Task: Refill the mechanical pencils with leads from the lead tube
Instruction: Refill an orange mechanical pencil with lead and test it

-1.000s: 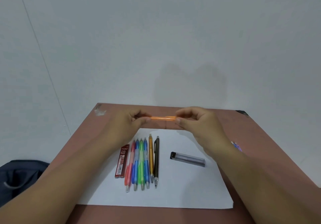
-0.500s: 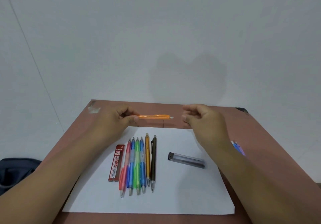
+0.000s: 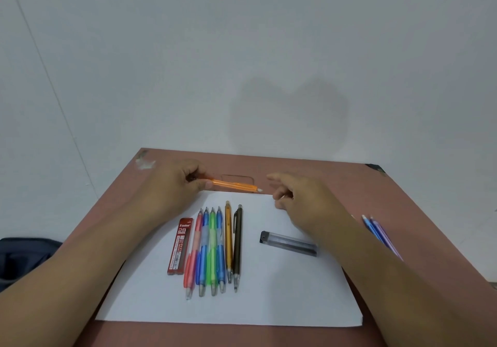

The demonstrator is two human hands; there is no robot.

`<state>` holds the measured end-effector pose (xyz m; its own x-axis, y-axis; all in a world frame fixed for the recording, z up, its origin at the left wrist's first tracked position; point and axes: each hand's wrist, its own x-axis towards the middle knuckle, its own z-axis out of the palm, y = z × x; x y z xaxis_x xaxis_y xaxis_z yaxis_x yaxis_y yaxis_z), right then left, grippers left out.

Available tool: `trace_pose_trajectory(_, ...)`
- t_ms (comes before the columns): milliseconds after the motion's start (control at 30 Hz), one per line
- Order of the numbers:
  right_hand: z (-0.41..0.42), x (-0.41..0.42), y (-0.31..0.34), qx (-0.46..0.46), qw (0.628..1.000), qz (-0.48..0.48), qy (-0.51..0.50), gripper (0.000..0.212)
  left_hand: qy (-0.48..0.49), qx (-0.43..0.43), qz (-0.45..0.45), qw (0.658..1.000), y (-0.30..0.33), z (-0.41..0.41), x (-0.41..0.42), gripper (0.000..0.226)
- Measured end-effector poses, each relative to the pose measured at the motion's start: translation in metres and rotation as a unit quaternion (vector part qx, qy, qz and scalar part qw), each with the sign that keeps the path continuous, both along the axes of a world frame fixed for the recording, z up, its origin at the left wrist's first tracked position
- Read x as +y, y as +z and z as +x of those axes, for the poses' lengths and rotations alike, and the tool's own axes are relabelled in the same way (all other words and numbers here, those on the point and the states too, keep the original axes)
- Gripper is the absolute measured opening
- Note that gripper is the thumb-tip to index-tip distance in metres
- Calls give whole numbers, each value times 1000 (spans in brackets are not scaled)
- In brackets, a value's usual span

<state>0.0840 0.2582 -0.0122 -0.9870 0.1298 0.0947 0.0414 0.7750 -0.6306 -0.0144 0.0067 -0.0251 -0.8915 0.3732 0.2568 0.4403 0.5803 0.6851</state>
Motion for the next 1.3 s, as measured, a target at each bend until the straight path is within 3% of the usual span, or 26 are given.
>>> trace_pose_trajectory(833, -1, 0, -2, 16, 1000, 3, -8, 46, -12, 5, 2, 1000, 2, 4, 2, 8)
trace_pose_trajectory(1100, 0, -7, 1, 69, 997, 39, -24, 9, -6, 7, 28, 1000, 2, 6, 5, 5)
trace_pose_trajectory(1300, 1, -4, 7, 80, 995, 40, -44, 14, -4, 4, 37, 999, 1, 6, 6, 6)
